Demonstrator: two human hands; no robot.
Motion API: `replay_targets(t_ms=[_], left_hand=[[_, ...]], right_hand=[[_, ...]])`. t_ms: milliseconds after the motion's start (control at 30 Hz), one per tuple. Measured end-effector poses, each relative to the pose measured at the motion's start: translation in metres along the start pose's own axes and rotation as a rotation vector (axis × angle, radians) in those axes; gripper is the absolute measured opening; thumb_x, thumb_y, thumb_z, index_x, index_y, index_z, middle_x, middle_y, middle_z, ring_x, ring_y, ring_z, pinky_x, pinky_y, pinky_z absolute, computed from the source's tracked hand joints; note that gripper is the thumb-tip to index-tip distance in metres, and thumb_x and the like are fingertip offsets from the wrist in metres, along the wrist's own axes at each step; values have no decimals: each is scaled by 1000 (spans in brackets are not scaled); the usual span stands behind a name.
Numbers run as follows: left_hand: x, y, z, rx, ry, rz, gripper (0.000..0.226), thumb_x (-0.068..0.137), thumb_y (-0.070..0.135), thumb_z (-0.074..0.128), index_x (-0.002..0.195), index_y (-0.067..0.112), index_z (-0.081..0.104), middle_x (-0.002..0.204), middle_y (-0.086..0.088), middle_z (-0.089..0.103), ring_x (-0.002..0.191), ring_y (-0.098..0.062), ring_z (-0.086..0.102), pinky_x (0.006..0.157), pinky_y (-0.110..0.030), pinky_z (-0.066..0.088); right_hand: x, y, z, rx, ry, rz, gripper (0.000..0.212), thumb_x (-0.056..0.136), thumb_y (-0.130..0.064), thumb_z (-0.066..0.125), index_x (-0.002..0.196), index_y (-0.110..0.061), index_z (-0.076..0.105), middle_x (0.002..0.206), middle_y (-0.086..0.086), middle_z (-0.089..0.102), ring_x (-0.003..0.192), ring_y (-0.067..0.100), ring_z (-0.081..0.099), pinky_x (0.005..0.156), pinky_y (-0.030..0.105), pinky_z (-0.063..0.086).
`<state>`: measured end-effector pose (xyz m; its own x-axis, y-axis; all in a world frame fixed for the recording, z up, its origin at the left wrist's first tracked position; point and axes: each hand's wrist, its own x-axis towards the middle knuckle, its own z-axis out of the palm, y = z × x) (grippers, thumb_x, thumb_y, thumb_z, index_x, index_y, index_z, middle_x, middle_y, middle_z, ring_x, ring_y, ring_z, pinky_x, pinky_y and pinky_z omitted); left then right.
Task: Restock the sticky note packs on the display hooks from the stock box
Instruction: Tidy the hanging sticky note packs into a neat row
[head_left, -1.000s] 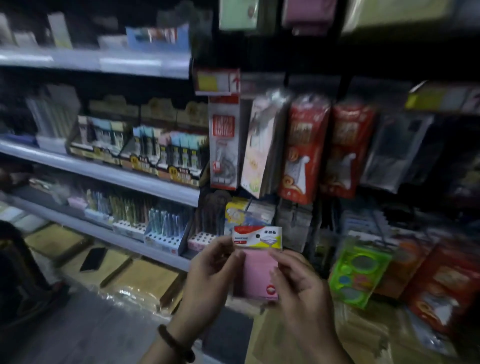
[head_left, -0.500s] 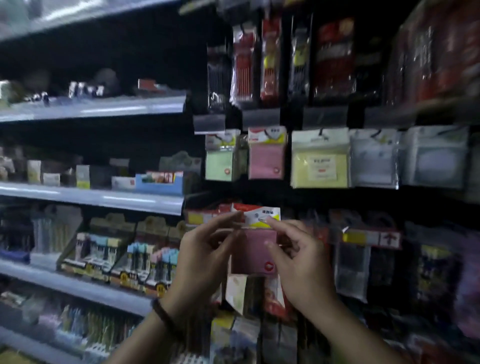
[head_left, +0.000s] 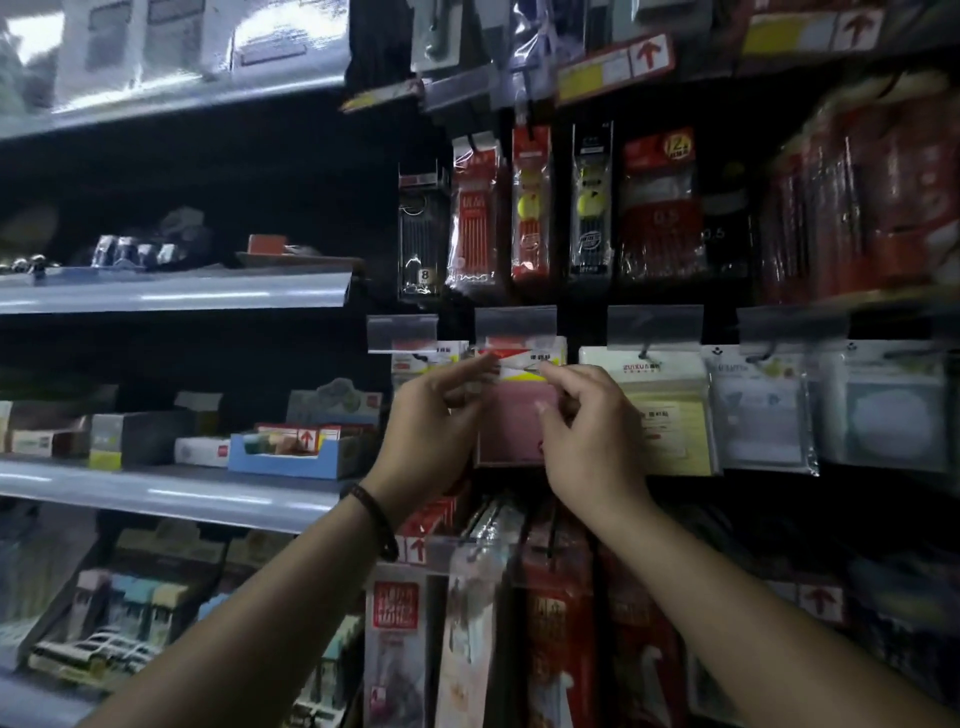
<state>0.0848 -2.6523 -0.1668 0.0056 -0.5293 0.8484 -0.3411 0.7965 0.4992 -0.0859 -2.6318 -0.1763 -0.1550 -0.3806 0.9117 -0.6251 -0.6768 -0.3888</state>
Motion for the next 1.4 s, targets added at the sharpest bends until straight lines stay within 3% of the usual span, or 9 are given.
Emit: replay_targets(t_ms=[333, 467, 800, 900, 1033, 1167, 1267, 1333, 1400], left_hand=[[-1, -10, 15, -82, 81, 129, 41, 104, 5, 65, 144, 16, 65, 136, 9, 69, 119, 1, 67, 98, -23, 59], [5, -14, 15, -12, 89, 181, 39, 105, 5, 62, 142, 17, 67, 138, 5, 67, 118, -7, 68, 97, -26, 60], [20, -10, 17, 204, -37, 143, 43, 106, 3, 57, 147, 17, 60, 130, 6, 54, 117, -3, 58, 101, -25, 58], [25, -7, 17, 244, -38, 152, 37, 106, 4, 56, 140, 14, 65, 123, 4, 53, 110, 2, 56, 96, -13, 54], [32, -12, 19, 301, -34, 176, 19, 107, 12, 57, 118, 16, 72, 115, 2, 53, 102, -10, 58, 88, -27, 59], [30, -19, 25, 368, -49, 171, 40, 109, 13, 56, 148, 15, 60, 114, -1, 52, 99, -12, 51, 84, -3, 41], [27, -25, 28, 396, -17, 175, 46, 104, 12, 63, 150, 16, 59, 123, -6, 54, 110, -19, 57, 90, -4, 42], [24, -28, 29, 397, -7, 172, 50, 102, 17, 67, 151, 19, 56, 133, -7, 50, 117, -22, 57, 101, -20, 50], [16, -30, 32, 391, -3, 158, 55, 101, 19, 68, 154, 22, 52, 146, -8, 46, 127, -23, 53, 110, -29, 48]], right_hand=[[3, 2, 13, -31, 130, -84, 46, 98, -1, 68, 141, -17, 67, 136, -9, 65, 126, 9, 61, 109, 30, 52], [6, -4, 15, -56, 134, -73, 44, 99, -1, 65, 141, -15, 67, 137, -8, 64, 125, 7, 60, 105, 10, 43], [17, -17, 11, -298, -31, 31, 43, 101, -13, 60, 143, -27, 60, 127, -8, 54, 103, 19, 63, 86, 39, 59], [20, -20, 8, -321, -75, 45, 44, 102, -12, 60, 144, -23, 58, 132, -5, 51, 105, 20, 61, 84, 31, 55], [23, -24, 5, -314, -126, 114, 48, 102, -11, 61, 149, -20, 55, 137, -4, 46, 101, 16, 54, 81, 23, 40], [20, -24, 10, -343, -196, 108, 61, 99, -14, 66, 157, -18, 45, 153, 2, 31, 124, 28, 59, 99, 37, 56], [3, -23, 18, -447, -282, 82, 78, 101, -28, 63, 166, -12, 24, 173, 7, -9, 160, 33, 18, 128, 43, 33], [-12, -22, 21, -534, -321, 33, 85, 99, -33, 61, 168, -12, 15, 170, 11, -31, 163, 34, -13, 134, 46, 10], [-27, -19, 22, -551, -367, 3, 89, 97, -31, 61, 168, -14, 10, 168, 12, -38, 159, 33, -28, 134, 50, 3]])
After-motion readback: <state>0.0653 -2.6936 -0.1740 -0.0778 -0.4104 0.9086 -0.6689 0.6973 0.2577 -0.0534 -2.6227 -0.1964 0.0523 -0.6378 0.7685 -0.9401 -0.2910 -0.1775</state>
